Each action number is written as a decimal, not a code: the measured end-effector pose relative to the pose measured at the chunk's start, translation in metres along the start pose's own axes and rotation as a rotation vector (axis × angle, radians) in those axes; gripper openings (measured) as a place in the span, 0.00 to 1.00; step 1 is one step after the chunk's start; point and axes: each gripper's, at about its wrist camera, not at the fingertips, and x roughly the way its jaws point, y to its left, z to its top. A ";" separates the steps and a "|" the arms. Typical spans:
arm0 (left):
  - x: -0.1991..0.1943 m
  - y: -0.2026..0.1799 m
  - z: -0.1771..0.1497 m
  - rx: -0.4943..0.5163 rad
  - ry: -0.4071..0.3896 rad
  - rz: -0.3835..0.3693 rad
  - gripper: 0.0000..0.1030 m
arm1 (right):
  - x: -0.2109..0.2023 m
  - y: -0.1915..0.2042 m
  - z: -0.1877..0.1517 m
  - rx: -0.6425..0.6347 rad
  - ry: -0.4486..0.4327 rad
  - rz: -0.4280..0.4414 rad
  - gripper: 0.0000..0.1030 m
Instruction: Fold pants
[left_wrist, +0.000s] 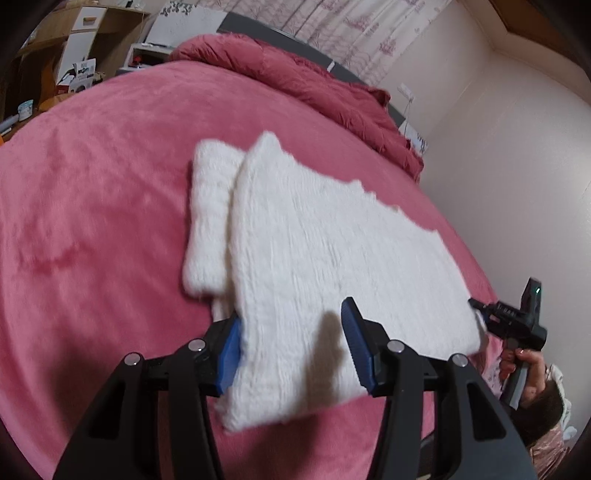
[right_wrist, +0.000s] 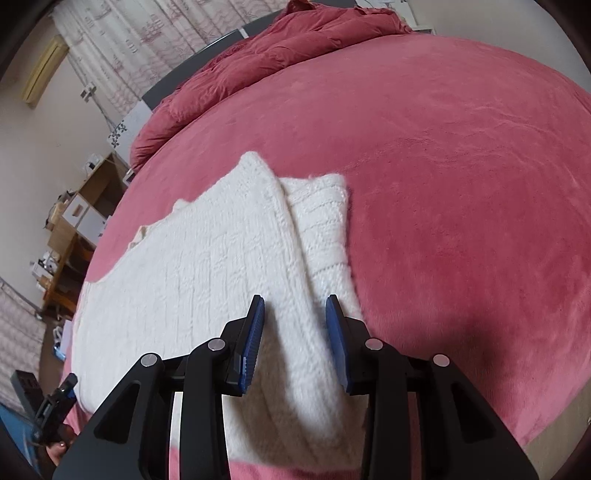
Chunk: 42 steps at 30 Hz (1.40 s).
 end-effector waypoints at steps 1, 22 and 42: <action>0.001 -0.002 -0.001 0.010 0.008 0.012 0.48 | -0.002 -0.001 -0.001 0.003 -0.001 0.005 0.32; -0.005 -0.009 -0.009 0.060 0.003 0.031 0.47 | -0.008 -0.031 -0.012 0.105 0.043 0.185 0.32; -0.012 0.000 -0.008 0.022 0.029 -0.052 0.06 | -0.001 -0.026 -0.013 0.026 0.135 0.246 0.07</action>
